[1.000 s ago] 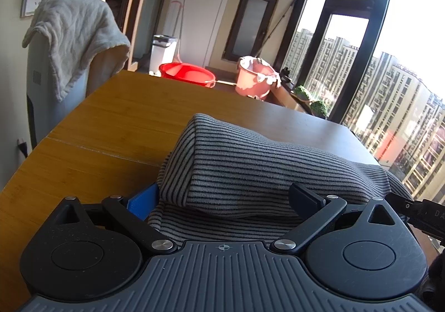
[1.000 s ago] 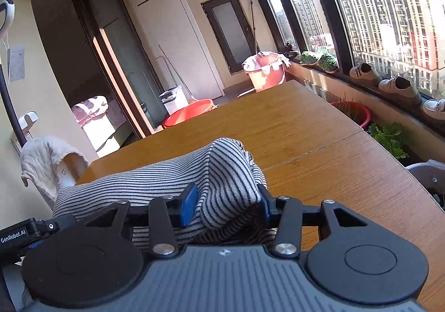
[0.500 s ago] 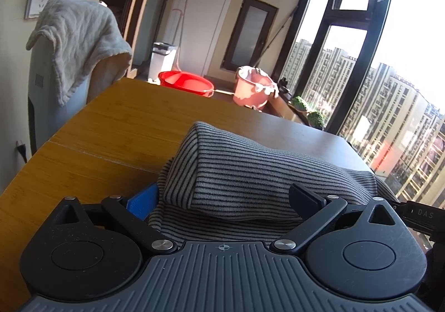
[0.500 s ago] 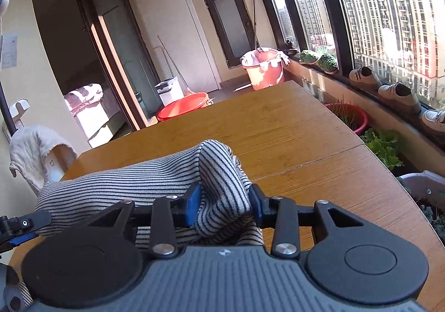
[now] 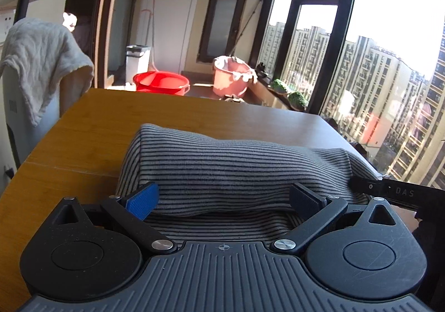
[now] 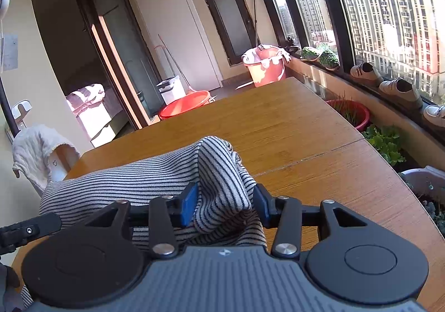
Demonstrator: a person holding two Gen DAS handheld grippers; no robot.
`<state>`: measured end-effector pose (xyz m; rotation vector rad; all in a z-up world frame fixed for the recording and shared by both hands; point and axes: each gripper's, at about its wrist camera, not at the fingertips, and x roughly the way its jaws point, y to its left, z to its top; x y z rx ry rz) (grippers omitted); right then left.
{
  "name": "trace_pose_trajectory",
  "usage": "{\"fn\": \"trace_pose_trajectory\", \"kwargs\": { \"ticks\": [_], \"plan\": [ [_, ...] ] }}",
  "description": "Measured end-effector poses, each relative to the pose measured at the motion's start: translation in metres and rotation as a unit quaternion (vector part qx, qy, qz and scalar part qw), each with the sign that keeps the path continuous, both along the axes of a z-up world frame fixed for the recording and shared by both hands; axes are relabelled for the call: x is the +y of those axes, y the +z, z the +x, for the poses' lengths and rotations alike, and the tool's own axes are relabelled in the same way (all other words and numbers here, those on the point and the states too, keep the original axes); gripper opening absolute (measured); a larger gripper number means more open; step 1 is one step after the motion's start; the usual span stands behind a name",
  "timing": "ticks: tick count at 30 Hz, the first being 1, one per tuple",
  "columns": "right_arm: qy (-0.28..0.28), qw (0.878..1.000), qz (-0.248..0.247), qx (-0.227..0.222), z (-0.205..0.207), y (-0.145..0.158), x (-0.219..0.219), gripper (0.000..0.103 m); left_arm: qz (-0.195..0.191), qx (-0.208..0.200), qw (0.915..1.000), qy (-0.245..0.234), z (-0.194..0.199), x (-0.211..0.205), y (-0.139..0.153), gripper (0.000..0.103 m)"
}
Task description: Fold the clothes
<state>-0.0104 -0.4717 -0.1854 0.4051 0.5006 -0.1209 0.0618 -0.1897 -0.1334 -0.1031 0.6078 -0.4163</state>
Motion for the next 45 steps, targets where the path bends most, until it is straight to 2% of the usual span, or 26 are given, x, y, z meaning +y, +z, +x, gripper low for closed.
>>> {"fn": "trace_pose_trajectory", "kwargs": {
  "ticks": [2, 4, 7, 9, 11, 13, 15, 17, 18, 21, 22, 24, 27, 29, 31, 32, 34, 37, 39, 41, 42, 43, 44, 45],
  "plan": [
    [0.006, 1.0, -0.005, 0.002, -0.007, 0.002, 0.0, 0.047, -0.026, 0.039, 0.9989, 0.008, 0.011, 0.012, -0.01, 0.102],
    [0.005, 0.999, -0.041, -0.003, -0.016, 0.012, 0.003, 0.047, -0.052, 0.051, 0.9972, 0.016, 0.017, 0.024, -0.013, 0.103],
    [0.003, 0.995, -0.08, -0.059, -0.032, 0.044, 0.005, 0.046, -0.035, 0.047, 0.9982, 0.013, 0.018, 0.021, -0.015, 0.103],
    [0.034, 0.994, -0.068, -0.074, -0.028, 0.058, 0.008, 0.041, -0.014, 0.044, 0.9989, 0.013, 0.018, 0.015, -0.016, 0.103],
    [0.075, 0.993, -0.046, -0.077, -0.019, 0.068, 0.012, 0.041, 0.006, 0.042, 0.999, 0.014, 0.017, 0.009, -0.017, 0.103],
    [0.1, 0.993, -0.042, -0.043, -0.001, 0.055, 0.018, 0.041, 0.014, 0.042, 0.9989, 0.015, 0.016, 0.008, -0.017, 0.103],
    [0.1, 0.993, -0.059, 0.007, 0.016, 0.029, 0.022, 0.041, 0.012, 0.042, 0.9989, 0.016, 0.015, 0.009, -0.018, 0.103],
    [0.099, 0.994, -0.04, 0.013, 0.02, 0.011, 0.016, 0.041, 0.012, 0.041, 0.9989, 0.016, 0.014, 0.01, -0.018, 0.103],
    [0.095, 0.995, -0.027, 0.011, 0.019, 0.014, 0.013, 0.041, 0.014, 0.041, 0.9989, 0.016, 0.015, 0.01, -0.018, 0.103],
    [0.101, 0.994, -0.032, 0.019, 0.018, 0.014, 0.015, 0.041, 0.023, 0.041, 0.9988, 0.016, 0.015, 0.008, -0.017, 0.103],
    [0.106, 0.993, -0.048, 0.022, 0.018, 0.014, 0.018, 0.041, 0.022, 0.038, 0.9989, 0.017, 0.014, 0.008, -0.017, 0.103],
    [0.114, 0.99, -0.077, 0.031, 0.019, 0.017, 0.024, 0.041, 0.009, 0.028, 0.9994, 0.016, 0.01, 0.013, -0.009, 0.103],
    [0.121, 0.988, -0.085, 0.039, 0.021, 0.03, 0.023, 0.041, -0.051, 0.021, 0.9983, 0.016, 0.011, 0.032, 0.01, 0.103],
    [0.096, 0.991, -0.091, 0.003, 0.017, 0.053, 0.014, 0.043, -0.082, 0.013, 0.9959, 0.036, 0.023, 0.047, 0.025, 0.103],
    [0.054, 0.995, -0.078, -0.026, 0.022, 0.074, -0.003, 0.051, -0.083, 0.004, 0.9948, 0.06, 0.043, 0.055, 0.038, 0.103],
    [0.038, 0.997, -0.065, -0.032, 0.028, 0.082, -0.012, 0.052, -0.077, 0.011, 0.9949, 0.064, 0.057, 0.056, 0.04, 0.103],
    [0.036, 0.999, -0.04, -0.007, 0.047, 0.082, -0.025, 0.055, -0.067, 0.049, 0.9944, 0.065, 0.089, 0.055, 0.04, 0.103],
    [0.043, 0.997, -0.014, 0.065, 0.079, 0.057, -0.034, 0.056, -0.068, 0.118, 0.9886, 0.064, 0.12, 0.051, 0.022, 0.103],
    [0.041, 0.995, 0.009, 0.095, 0.091, 0.037, -0.034, 0.056, -0.056, 0.129, 0.9877, 0.067, 0.127, 0.048, 0.01, 0.103],
    [0.048, 0.993, 0.044, 0.098, 0.096, 0.025, -0.037, 0.056, -0.047, 0.139, 0.9877, 0.055, 0.131, 0.043, 0.0, 0.101],
    [0.06, 0.992, 0.063, 0.097, 0.1, 0.019, -0.038, 0.053, -0.054, 0.148, 0.9866, 0.043, 0.133, 0.042, -0.004, 0.097],
    [0.073, 0.991, 0.063, 0.093, 0.104, 0.018, -0.035, 0.041, -0.064, 0.157, 0.985, 0.032, 0.136, 0.041, -0.008, 0.091],
    [0.085, 0.99, 0.06, 0.09, 0.108, 0.018, -0.032, 0.04, -0.07, 0.156, 0.985, 0.024, 0.138, 0.039, -0.008, 0.088],
    [0.089, 0.992, 0.036, 0.087, 0.111, 0.021, -0.027, 0.033, -0.07, 0.145, 0.9868, 0.019, 0.139, 0.037, -0.005, 0.078]
  ]
}}
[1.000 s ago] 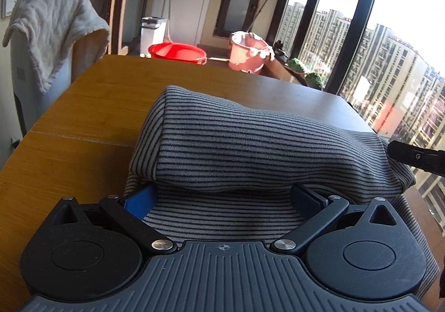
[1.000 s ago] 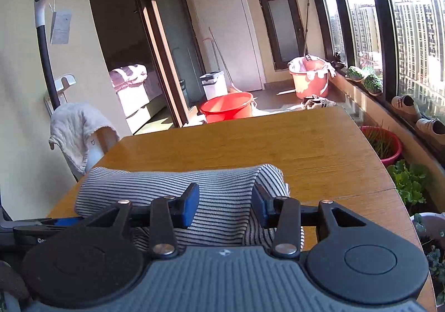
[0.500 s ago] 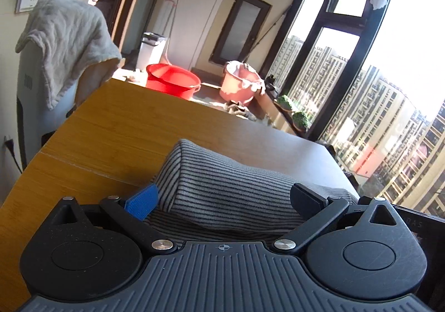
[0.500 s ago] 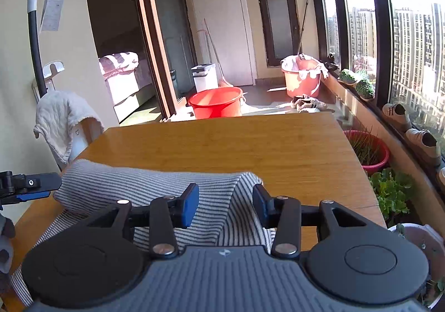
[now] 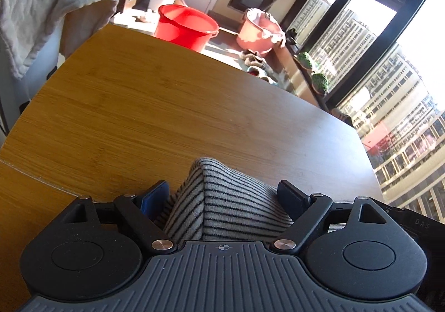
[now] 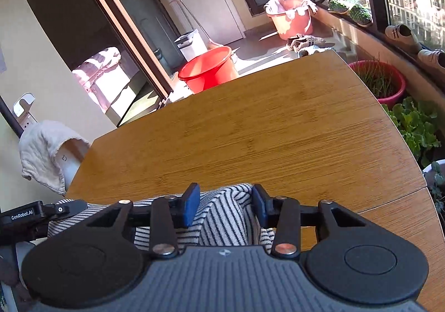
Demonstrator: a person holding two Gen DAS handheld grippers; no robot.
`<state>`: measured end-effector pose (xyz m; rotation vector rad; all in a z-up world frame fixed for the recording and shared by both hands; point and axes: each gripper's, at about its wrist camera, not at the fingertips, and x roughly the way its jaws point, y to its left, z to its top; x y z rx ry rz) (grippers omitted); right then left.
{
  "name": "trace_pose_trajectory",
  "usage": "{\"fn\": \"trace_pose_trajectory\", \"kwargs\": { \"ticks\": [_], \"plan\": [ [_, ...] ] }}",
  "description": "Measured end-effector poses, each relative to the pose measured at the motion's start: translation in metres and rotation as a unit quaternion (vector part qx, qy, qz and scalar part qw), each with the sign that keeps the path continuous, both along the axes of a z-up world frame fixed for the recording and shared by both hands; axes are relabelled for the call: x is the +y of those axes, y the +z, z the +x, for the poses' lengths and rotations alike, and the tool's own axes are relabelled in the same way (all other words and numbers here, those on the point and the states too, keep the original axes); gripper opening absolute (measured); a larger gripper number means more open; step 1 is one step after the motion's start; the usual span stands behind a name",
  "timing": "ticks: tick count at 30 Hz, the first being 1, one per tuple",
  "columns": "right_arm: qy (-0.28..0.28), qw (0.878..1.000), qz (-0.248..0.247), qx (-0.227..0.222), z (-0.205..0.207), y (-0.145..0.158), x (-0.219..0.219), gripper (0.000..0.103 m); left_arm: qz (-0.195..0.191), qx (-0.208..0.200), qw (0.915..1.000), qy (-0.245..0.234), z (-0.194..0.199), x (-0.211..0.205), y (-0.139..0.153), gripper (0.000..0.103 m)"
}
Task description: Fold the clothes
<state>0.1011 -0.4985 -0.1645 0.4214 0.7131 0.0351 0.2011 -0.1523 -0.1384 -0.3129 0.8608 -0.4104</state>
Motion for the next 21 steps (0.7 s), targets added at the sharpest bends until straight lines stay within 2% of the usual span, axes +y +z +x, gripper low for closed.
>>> {"fn": "trace_pose_trajectory", "kwargs": {
  "ticks": [2, 3, 5, 7, 9, 13, 16, 19, 20, 21],
  "plan": [
    [0.004, 0.999, -0.016, -0.029, -0.002, 0.011, 0.008, 0.027, -0.005, -0.033, 0.9994, -0.005, -0.003, 0.0, 0.012, 0.062],
    [0.01, 0.998, -0.011, -0.053, -0.006, 0.02, 0.009, 0.023, -0.015, -0.052, 0.9985, -0.006, -0.009, 0.003, 0.02, 0.058],
    [0.026, 0.995, -0.014, -0.099, -0.023, 0.033, 0.009, 0.02, -0.031, -0.09, 0.9955, -0.007, -0.025, 0.009, 0.034, 0.056],
    [0.045, 0.989, -0.054, -0.131, -0.045, 0.042, 0.013, 0.02, -0.027, -0.114, 0.993, -0.015, -0.049, 0.013, 0.038, 0.055],
    [0.053, 0.987, -0.075, -0.13, -0.064, 0.037, 0.012, 0.02, -0.011, -0.13, 0.9911, -0.024, -0.078, 0.016, 0.034, 0.055],
    [0.044, 0.992, -0.057, -0.107, -0.099, 0.018, 0.006, 0.02, 0.012, -0.14, 0.989, -0.047, -0.125, 0.016, 0.016, 0.056],
    [0.036, 0.992, -0.064, -0.098, -0.121, 0.006, 0.011, 0.02, 0.023, -0.148, 0.9867, -0.064, -0.152, 0.016, 0.012, 0.058],
    [0.027, 0.992, -0.071, -0.102, -0.134, 0.0, 0.015, 0.02, 0.012, -0.157, 0.9862, -0.051, -0.163, 0.023, 0.028, 0.062],
    [0.023, 0.992, -0.072, -0.103, -0.137, -0.002, 0.016, 0.02, 0.002, -0.168, 0.985, -0.04, -0.165, 0.027, 0.038, 0.071],
    [0.019, 0.992, -0.07, -0.101, -0.138, -0.001, 0.016, 0.021, -0.007, -0.176, 0.9839, -0.031, -0.166, 0.03, 0.048, 0.086]
  ]
}}
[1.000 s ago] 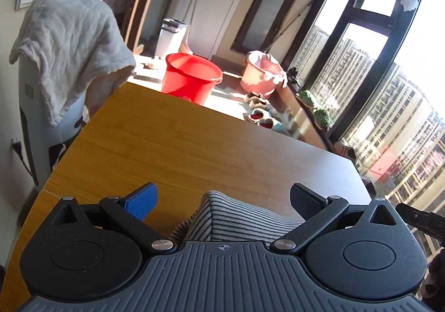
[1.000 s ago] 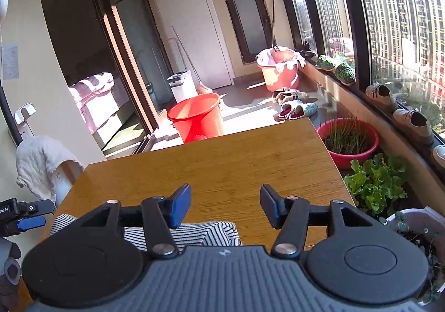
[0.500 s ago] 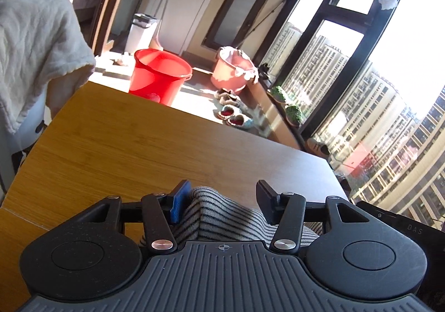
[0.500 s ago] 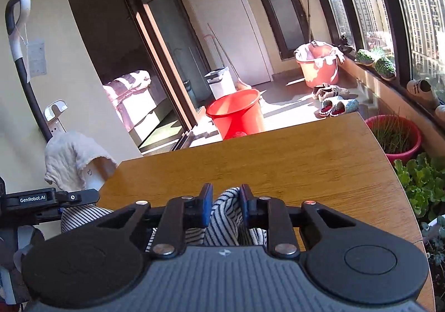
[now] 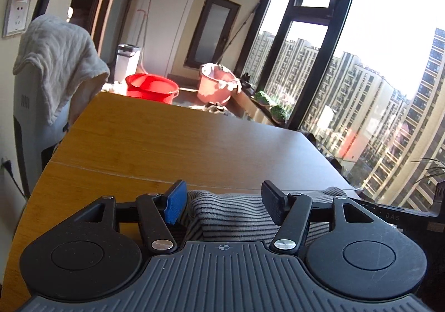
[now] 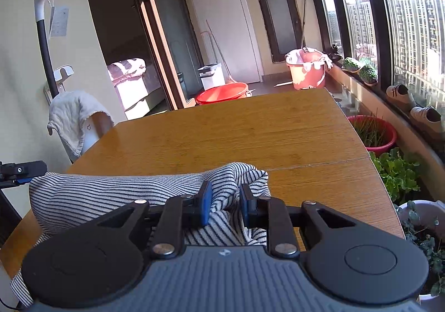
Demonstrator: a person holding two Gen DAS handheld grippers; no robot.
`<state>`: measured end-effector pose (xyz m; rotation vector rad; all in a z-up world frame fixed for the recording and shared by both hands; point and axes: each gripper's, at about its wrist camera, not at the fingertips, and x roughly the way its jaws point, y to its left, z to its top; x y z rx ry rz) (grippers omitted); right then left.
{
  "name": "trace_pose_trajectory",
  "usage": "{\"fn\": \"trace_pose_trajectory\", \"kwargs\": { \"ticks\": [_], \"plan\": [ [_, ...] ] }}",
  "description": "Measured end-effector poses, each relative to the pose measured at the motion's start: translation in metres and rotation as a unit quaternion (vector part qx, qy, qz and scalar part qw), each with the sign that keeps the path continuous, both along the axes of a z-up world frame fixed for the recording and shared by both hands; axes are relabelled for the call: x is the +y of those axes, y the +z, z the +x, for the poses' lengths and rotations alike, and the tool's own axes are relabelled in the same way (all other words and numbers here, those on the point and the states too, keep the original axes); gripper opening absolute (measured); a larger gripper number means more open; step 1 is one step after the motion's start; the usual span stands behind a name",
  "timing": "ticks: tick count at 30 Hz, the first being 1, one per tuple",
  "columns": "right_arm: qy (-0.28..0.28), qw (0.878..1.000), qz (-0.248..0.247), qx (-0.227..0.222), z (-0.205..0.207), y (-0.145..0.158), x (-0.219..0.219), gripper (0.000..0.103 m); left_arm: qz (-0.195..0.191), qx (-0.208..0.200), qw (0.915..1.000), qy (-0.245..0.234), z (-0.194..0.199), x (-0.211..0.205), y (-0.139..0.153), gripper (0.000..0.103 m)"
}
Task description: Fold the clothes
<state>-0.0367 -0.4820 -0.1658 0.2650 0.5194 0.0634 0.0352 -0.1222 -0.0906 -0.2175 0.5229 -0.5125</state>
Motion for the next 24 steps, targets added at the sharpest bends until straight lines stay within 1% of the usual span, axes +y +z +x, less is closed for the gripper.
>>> {"fn": "trace_pose_trajectory", "kwargs": {
  "ticks": [1, 2, 5, 6, 8, 9, 10, 11, 12, 14, 15, 17, 18, 20, 21, 22, 24],
  "plan": [
    [-0.003, 1.0, 0.002, 0.003, 0.0, 0.0, 0.0, 0.021, -0.004, 0.0, 1.0, 0.002, 0.001, 0.001, 0.007, 0.094],
    [-0.005, 1.0, 0.0, 0.006, 0.0, 0.001, 0.001, 0.021, 0.001, 0.014, 0.9999, 0.003, 0.006, -0.002, 0.008, 0.099],
    [-0.001, 1.0, -0.01, 0.019, 0.001, 0.006, 0.003, 0.021, 0.031, 0.081, 0.9962, 0.011, 0.026, -0.012, -0.003, 0.098],
    [0.0, 1.0, -0.011, 0.026, 0.001, 0.007, 0.003, 0.021, 0.043, 0.104, 0.9935, 0.017, 0.034, -0.015, -0.013, 0.094],
    [-0.002, 0.999, -0.012, 0.038, 0.0, 0.01, 0.001, 0.027, 0.053, 0.132, 0.9897, 0.017, 0.04, -0.017, -0.029, 0.085],
    [-0.005, 0.999, -0.013, 0.044, 0.001, 0.012, 0.0, 0.034, 0.051, 0.139, 0.9888, 0.015, 0.04, -0.017, -0.035, 0.083],
    [-0.007, 0.999, -0.011, 0.049, 0.003, 0.014, -0.003, 0.041, 0.052, 0.141, 0.9885, 0.014, 0.039, -0.017, -0.038, 0.082],
    [-0.008, 0.999, -0.005, 0.054, 0.007, 0.016, -0.006, 0.043, 0.054, 0.139, 0.9887, 0.014, 0.037, -0.018, -0.038, 0.08],
    [-0.007, 0.998, 0.005, 0.059, 0.011, 0.017, -0.01, 0.048, 0.058, 0.134, 0.9891, 0.013, 0.035, -0.018, -0.037, 0.077],
    [0.005, 0.997, 0.041, 0.07, 0.022, 0.016, -0.018, 0.05, 0.074, 0.121, 0.9899, 0.007, 0.033, -0.023, -0.033, 0.071],
    [0.013, 0.995, 0.058, 0.081, 0.028, 0.013, -0.019, 0.051, 0.083, 0.114, 0.9901, 0.005, 0.032, -0.025, -0.031, 0.071],
    [0.022, 0.991, 0.075, 0.106, 0.041, 0.006, -0.018, 0.053, 0.09, 0.109, 0.99, 0.003, 0.031, -0.028, -0.029, 0.071],
    [0.025, 0.991, 0.072, 0.111, 0.045, 0.003, -0.015, 0.053, 0.091, 0.108, 0.99, 0.003, 0.031, -0.029, -0.029, 0.071],
    [0.038, 0.992, 0.051, 0.106, 0.049, 0.002, -0.007, 0.044, 0.087, 0.108, 0.9903, 0.001, 0.033, -0.028, -0.029, 0.07],
    [0.045, 0.993, 0.04, 0.097, 0.05, 0.003, -0.003, 0.038, 0.081, 0.106, 0.9911, -0.002, 0.035, -0.027, -0.03, 0.066],
    [0.048, 0.994, 0.034, 0.092, 0.05, 0.004, -0.001, 0.034, 0.073, 0.101, 0.9922, -0.005, 0.035, -0.026, -0.031, 0.065],
    [0.048, 0.995, 0.037, 0.083, 0.057, 0.005, 0.004, 0.03, 0.065, 0.091, 0.9937, -0.01, 0.041, -0.027, -0.03, 0.059]
  ]
}}
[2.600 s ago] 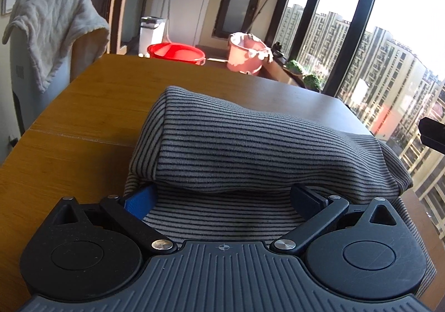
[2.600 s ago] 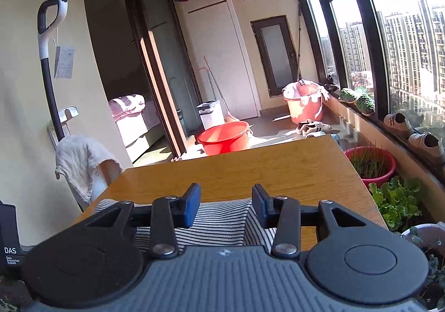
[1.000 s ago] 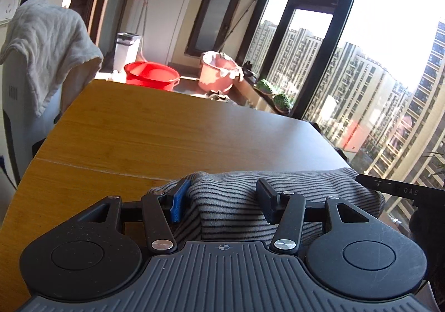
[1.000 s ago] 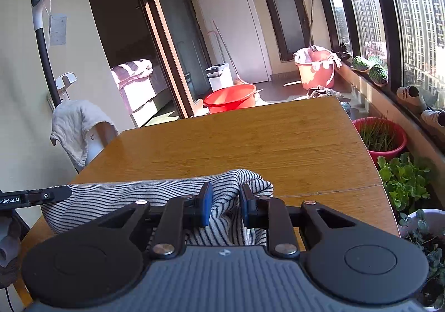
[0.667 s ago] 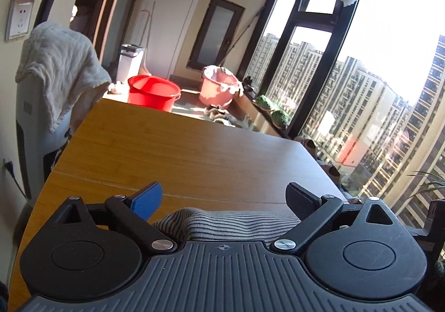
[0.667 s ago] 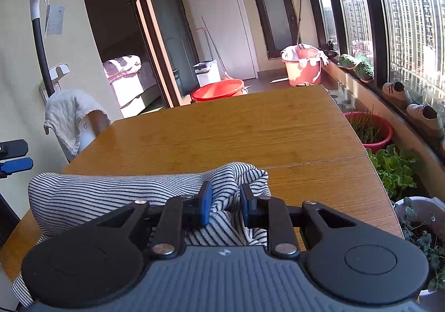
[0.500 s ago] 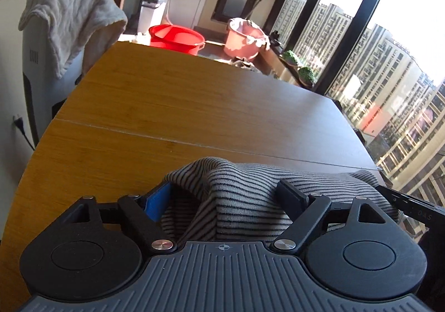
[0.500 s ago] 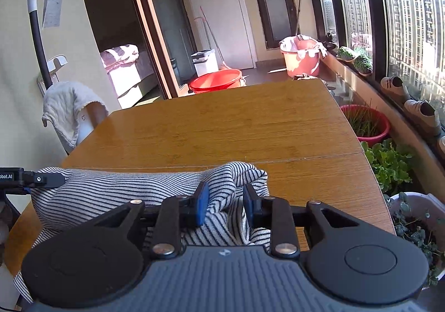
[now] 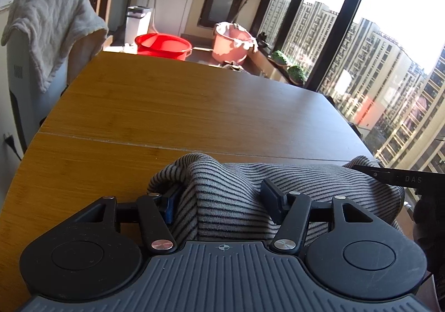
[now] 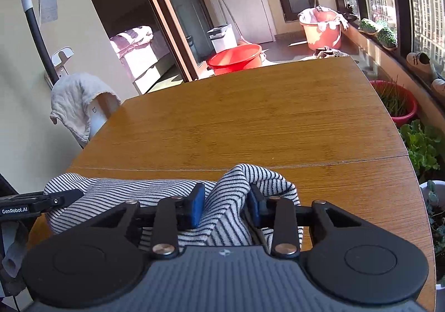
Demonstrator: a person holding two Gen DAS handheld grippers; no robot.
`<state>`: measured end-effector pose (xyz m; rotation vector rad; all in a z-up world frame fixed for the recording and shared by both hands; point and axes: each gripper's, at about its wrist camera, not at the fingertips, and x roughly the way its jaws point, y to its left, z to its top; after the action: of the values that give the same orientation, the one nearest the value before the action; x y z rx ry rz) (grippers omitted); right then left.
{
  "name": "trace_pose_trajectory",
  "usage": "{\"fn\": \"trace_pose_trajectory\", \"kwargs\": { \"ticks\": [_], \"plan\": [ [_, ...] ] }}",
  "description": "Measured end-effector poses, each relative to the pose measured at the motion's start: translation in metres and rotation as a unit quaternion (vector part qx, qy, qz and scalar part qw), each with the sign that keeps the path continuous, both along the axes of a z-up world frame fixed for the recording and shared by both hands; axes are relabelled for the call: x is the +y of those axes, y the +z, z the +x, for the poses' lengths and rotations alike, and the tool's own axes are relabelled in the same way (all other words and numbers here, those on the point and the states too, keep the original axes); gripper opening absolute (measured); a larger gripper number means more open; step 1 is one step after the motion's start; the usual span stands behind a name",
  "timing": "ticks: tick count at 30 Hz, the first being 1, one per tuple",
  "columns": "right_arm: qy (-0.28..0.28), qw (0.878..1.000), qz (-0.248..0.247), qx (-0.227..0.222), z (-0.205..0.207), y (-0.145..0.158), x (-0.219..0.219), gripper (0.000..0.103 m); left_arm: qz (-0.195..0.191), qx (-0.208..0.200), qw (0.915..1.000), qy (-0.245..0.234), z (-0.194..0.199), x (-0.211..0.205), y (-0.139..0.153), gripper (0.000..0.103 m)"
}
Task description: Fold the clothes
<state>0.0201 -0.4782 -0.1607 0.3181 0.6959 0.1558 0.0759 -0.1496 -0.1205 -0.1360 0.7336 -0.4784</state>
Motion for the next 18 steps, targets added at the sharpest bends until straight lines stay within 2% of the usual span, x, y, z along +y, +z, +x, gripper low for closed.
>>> {"fn": "trace_pose_trajectory", "kwargs": {
  "ticks": [4, 6, 8, 10, 12, 14, 16, 17, 18],
  "plan": [
    [-0.012, 0.998, 0.048, -0.049, 0.021, 0.014, -0.006, 0.024, -0.036, -0.02, 0.999, 0.018, 0.036, 0.001, 0.016, 0.046],
    [-0.01, 0.993, 0.049, -0.103, 0.025, 0.03, -0.007, 0.022, -0.052, -0.053, 0.997, 0.023, 0.046, 0.005, 0.033, 0.044],
    [-0.003, 0.991, 0.04, -0.131, 0.02, 0.038, -0.009, 0.022, -0.057, -0.072, 0.9956, 0.019, 0.042, 0.009, 0.042, 0.044],
    [0.004, 0.992, 0.029, -0.125, 0.011, 0.034, -0.01, 0.022, -0.05, -0.073, 0.996, 0.009, 0.029, 0.013, 0.04, 0.044],
    [0.009, 0.995, 0.013, -0.103, -0.002, 0.023, -0.01, 0.022, -0.016, -0.056, 0.9983, -0.003, 0.013, 0.016, 0.022, 0.044],
    [0.012, 0.996, 0.012, -0.085, -0.013, 0.011, -0.01, 0.023, 0.006, -0.035, 0.9992, -0.017, -0.002, 0.022, 0.002, 0.048],
    [0.012, 0.997, 0.02, -0.078, -0.024, 0.004, -0.01, 0.023, -0.004, -0.036, 0.9989, -0.029, -0.015, 0.033, 0.0, 0.05],
    [0.01, 0.997, 0.022, -0.076, -0.028, 0.003, -0.009, 0.023, -0.021, -0.038, 0.9986, -0.029, -0.019, 0.04, 0.005, 0.059],
    [0.008, 0.997, 0.021, -0.074, -0.031, 0.003, -0.008, 0.023, -0.044, -0.043, 0.9979, -0.023, -0.021, 0.048, 0.013, 0.073]
  ]
}}
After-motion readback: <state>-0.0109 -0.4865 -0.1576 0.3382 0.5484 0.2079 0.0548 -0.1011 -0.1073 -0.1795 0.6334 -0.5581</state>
